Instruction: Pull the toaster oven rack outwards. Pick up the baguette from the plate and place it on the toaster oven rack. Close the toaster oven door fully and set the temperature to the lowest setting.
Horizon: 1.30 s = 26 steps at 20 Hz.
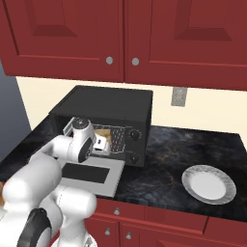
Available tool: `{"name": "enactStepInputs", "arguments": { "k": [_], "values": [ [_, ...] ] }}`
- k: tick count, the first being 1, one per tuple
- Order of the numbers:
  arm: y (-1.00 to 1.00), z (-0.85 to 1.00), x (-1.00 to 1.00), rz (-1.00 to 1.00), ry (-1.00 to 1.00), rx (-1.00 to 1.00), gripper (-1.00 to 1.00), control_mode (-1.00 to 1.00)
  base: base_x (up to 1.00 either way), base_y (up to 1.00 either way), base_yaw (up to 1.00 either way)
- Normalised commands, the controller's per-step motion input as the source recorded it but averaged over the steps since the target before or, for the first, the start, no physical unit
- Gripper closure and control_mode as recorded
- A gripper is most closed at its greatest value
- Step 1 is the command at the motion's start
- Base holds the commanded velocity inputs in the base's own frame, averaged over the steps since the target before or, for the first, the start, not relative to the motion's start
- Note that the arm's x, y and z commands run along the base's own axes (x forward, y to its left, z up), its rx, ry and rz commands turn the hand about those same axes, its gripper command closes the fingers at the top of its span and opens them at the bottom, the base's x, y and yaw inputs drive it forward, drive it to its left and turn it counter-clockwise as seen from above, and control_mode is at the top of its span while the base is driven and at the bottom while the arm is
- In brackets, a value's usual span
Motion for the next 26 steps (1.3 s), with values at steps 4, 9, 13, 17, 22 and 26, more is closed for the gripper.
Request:
{"name": "enactStepInputs", "arguments": {
  "k": [4, 9, 13, 17, 22, 26],
  "values": [
    [0.05, -0.49, 0.1, 0.0, 0.09, -0.01, -1.0, -1.0, 0.0, 0.0, 0.0],
    [0.05, -0.06, 0.17, 0.0, 0.0, 0.0, -1.0, -1.0, 0.0, 0.0, 0.0],
    [0.0, 0.13, 0.21, 0.0, 0.0, 0.0, -1.0, -1.0, 0.0, 0.0, 0.0],
    [0.0, 0.02, 0.3, 0.0, 0.0, 0.0, -1.0, -1.0, 0.0, 0.0, 0.0],
    [0.0, 0.0, 0.38, 0.0, 0.0, 0.0, -1.0, -1.0, 0.0, 0.0, 0.0],
    [0.0, 0.0, 0.16, 0.0, 0.0, 0.0, -1.0, -1.0, 0.0, 0.0, 0.0]
  ]
}}
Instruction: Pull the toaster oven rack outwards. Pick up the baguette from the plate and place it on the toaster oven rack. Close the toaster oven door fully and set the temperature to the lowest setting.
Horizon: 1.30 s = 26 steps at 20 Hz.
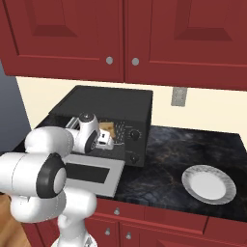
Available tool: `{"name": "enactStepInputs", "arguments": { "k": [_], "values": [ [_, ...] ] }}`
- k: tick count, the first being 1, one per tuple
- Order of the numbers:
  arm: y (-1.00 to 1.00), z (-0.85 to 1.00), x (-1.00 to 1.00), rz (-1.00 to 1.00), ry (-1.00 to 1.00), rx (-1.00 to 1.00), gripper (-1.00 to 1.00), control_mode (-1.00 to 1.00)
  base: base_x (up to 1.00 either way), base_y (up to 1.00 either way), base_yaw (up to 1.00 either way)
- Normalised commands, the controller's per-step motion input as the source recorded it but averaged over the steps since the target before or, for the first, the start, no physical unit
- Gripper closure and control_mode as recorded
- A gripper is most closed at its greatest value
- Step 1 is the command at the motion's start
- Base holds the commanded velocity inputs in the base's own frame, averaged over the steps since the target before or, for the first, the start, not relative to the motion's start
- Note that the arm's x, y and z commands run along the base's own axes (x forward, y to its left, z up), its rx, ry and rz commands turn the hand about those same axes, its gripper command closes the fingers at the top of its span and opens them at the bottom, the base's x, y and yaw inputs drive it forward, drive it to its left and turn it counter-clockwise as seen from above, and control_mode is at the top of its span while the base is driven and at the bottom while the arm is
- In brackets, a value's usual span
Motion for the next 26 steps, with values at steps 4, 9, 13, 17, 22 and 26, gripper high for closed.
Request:
{"name": "enactStepInputs", "arguments": {
  "k": [4, 9, 13, 17, 22, 26],
  "values": [
    [-0.08, 0.0, -0.19, -0.01, 0.0, 0.01, -1.0, -1.0, 0.0, 0.0, 0.0],
    [-0.33, 0.13, -0.91, -0.03, -0.01, 0.06, -1.0, -1.0, 0.0, 0.0, 0.0],
    [-0.25, 0.57, -0.7, -0.02, -0.1, 0.07, -1.0, -1.0, 0.0, 0.0, 0.0],
    [-0.42, 0.74, -0.42, -0.01, -0.03, 0.06, -1.0, -1.0, 0.0, 0.0, 0.0],
    [-0.84, 0.24, -0.25, -0.02, 0.0, 0.1, -1.0, -1.0, 0.0, 0.0, 0.0],
    [-0.67, 0.14, -0.12, 0.0, 0.0, 0.24, -1.0, -1.0, 0.0, 0.0, 0.0]
  ]
}}
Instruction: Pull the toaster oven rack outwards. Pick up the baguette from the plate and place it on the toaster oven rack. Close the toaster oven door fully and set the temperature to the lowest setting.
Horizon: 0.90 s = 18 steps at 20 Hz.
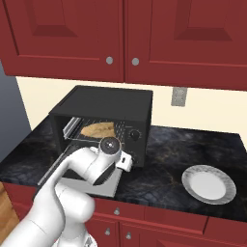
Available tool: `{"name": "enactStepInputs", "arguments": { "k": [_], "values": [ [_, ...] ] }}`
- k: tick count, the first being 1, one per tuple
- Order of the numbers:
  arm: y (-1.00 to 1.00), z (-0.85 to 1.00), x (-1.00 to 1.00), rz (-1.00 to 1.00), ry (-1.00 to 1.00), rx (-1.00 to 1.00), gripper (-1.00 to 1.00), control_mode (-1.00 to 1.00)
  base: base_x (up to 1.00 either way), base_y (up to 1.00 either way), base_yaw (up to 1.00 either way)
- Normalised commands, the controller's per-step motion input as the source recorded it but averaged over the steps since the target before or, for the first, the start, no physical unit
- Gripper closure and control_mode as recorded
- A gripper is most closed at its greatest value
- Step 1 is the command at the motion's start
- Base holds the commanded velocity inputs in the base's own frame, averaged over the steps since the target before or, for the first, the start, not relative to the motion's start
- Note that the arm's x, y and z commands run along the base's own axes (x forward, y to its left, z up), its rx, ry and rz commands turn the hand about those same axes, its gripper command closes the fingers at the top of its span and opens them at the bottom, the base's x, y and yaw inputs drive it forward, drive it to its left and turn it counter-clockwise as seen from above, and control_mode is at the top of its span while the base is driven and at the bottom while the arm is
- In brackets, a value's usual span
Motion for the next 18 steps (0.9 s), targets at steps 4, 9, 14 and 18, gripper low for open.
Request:
{"name": "enactStepInputs", "arguments": {
  "k": [4, 9, 14, 18],
  "values": [
    [-0.71, 0.0, -0.01, 0.0, 0.04, 0.42, -1.0, -1.0, 0.0, 0.0, 0.0],
    [-0.45, 0.0, -0.17, 0.0, 0.05, 0.4, -1.0, -1.0, 0.0, 0.0, 0.0],
    [-0.4, 0.08, -0.16, 0.0, 0.17, 0.25, -1.0, -1.0, 0.0, 0.0, 0.0],
    [-0.39, 0.09, -0.02, 0.0, 0.3, 0.09, -1.0, -1.0, 0.0, 0.0, 0.0]
  ]
}}
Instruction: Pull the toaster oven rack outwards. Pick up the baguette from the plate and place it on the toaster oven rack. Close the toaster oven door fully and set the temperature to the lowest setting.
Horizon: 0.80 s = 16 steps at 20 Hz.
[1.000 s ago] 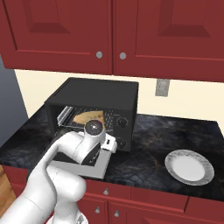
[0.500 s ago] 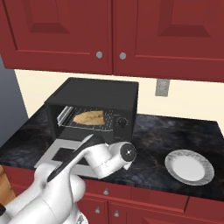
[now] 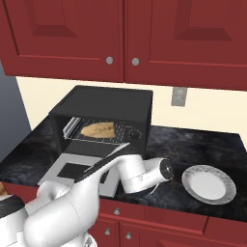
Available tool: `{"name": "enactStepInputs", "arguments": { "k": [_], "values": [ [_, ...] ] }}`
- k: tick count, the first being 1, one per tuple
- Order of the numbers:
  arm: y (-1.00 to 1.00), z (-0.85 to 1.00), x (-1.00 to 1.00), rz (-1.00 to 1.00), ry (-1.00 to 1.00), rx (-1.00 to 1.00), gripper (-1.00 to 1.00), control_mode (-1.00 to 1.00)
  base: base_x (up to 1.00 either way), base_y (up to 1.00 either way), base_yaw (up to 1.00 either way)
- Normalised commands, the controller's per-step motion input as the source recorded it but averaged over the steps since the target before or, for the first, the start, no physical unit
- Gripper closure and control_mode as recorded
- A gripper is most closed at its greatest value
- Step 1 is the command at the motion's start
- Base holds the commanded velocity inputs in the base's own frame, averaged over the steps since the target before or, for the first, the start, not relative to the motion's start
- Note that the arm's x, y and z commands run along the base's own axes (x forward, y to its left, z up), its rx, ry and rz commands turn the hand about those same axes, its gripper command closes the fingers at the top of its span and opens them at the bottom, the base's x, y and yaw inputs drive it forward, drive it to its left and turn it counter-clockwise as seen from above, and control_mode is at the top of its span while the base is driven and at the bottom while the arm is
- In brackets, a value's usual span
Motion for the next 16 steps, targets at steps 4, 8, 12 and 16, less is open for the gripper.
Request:
{"name": "enactStepInputs", "arguments": {
  "k": [4, 8, 12, 16],
  "values": [
    [-0.29, -0.2, 0.0, 0.0, 0.12, 0.08, -1.0, -1.0, 0.0, 0.0, 0.0],
    [-0.03, -0.52, 0.0, 0.0, -0.01, 0.12, -1.0, -1.0, 0.0, 0.0, 0.0],
    [0.0, -0.55, -0.01, 0.04, -0.04, 0.18, -1.0, -1.0, 0.0, 0.0, 0.0],
    [0.06, -0.25, -0.26, 0.06, -0.01, 0.12, -1.0, -1.0, 0.0, 0.0, 0.0]
  ]
}}
